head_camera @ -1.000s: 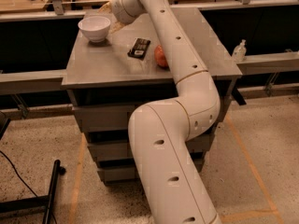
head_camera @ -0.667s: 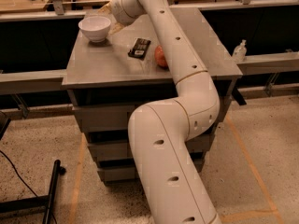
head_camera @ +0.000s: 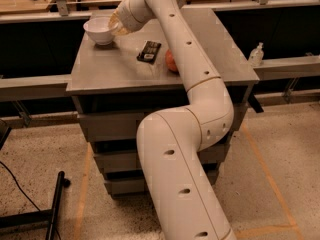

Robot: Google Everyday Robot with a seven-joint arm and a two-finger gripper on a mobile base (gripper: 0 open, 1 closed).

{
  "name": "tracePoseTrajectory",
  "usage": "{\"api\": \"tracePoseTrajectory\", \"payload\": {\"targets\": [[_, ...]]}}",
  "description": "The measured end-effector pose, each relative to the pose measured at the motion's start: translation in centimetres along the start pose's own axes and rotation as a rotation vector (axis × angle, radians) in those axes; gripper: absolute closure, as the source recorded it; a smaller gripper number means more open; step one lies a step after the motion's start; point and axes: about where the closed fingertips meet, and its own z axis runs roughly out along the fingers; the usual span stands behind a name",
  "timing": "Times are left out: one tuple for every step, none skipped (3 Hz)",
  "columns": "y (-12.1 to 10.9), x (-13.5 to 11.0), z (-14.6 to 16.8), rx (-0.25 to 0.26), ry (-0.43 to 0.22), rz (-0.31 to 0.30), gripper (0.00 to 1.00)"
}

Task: Move white bowl near apple

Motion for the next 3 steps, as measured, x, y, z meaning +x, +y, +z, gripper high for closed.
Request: {"api": "tracePoseTrajectory", "payload": {"targets": [[1.1, -0.3, 0.4, -0.024, -0.021, 0.012, 0.81], [1.1, -0.2, 0.2, -0.025, -0.018, 0.015, 0.81], [1.3, 0.4, -0.6, -0.029, -0.005, 0.024, 0.8]]}}
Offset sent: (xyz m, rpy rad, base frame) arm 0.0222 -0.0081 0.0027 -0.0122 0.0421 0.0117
